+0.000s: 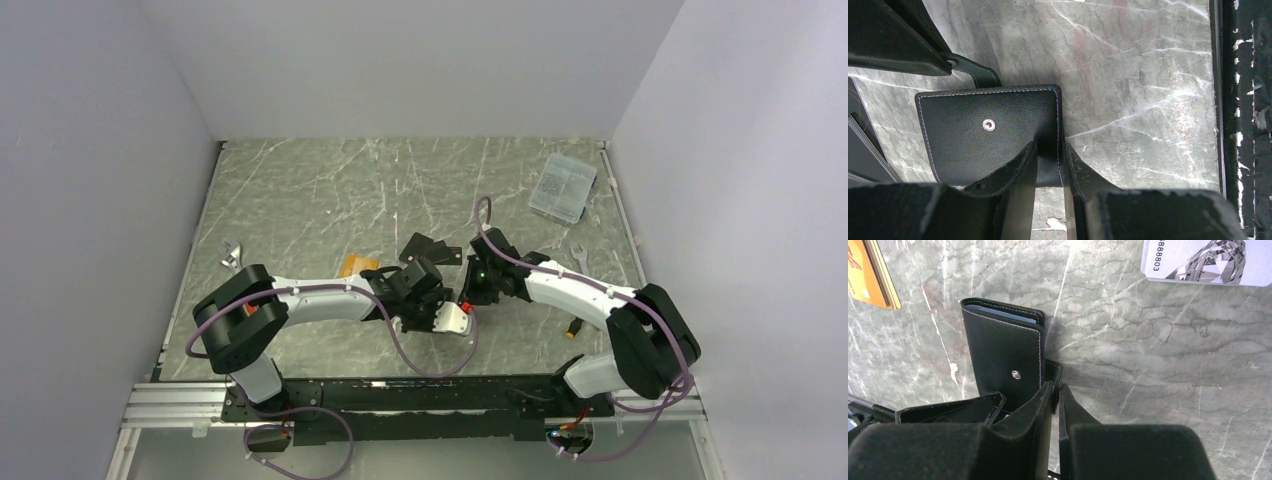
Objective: Put the credit cards into the card holder
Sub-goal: Close the card holder at the center of the board.
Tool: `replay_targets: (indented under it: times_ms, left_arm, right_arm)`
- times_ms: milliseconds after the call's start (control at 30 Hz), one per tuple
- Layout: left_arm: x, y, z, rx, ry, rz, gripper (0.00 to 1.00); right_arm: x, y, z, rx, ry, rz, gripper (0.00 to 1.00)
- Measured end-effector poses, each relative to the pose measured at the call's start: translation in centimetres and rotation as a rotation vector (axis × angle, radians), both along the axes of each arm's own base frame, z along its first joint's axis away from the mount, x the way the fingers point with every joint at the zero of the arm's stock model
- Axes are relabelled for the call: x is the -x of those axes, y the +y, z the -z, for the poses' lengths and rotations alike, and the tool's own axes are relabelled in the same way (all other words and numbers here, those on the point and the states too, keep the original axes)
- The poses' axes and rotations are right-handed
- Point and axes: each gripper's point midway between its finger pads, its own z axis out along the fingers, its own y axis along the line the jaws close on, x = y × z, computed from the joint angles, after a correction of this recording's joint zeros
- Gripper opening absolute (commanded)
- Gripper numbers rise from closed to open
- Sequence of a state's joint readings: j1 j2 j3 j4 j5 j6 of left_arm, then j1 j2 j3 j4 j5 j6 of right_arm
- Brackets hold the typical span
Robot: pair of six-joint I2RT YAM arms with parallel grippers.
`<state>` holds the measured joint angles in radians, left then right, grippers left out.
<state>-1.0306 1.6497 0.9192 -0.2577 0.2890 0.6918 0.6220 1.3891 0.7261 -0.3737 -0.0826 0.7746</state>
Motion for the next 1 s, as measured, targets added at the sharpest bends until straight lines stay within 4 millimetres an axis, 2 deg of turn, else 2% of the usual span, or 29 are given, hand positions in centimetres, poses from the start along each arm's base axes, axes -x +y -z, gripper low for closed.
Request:
replay_targets:
  times_ms: [167, 300, 400, 700, 867, 1000]
  left_arm:
    - [-0.04, 0.03, 0.02, -0.002, -0.012, -0.003, 0.27]
    - [-0.04, 0.03, 0.02, -0.003, -0.013, -0.007, 0.27]
    - [-0.05, 0.03, 0.02, -0.003, -0.013, -0.007, 0.26]
    - [0.0, 0.05, 0.04, -0.004, -0.012, -0.007, 0.24]
    - [0.02, 0.05, 0.04, -0.005, -0.011, -0.007, 0.23]
    - [0.04, 0.06, 0.05, -0.005, -0.01, -0.009, 0.22]
  right_arm:
    - [0.0, 0.02, -0.01, -0.002, 0.001, 0.003, 0.04]
    - [0.02, 0.04, -0.01, -0.003, 0.002, 0.003, 0.18]
    - [0.02, 0.07, -0.08, -0.006, 0.003, 0.005, 0.18]
    - [-0.1, 0.17, -0.89, -0.024, -0.017, 0.008, 0.13]
    - [-0.11, 0.17, -0.9, -0.025, -0.016, 0.01, 0.15]
    - [-0.11, 0.17, -0.9, -0.025, -0.017, 0.009, 0.05]
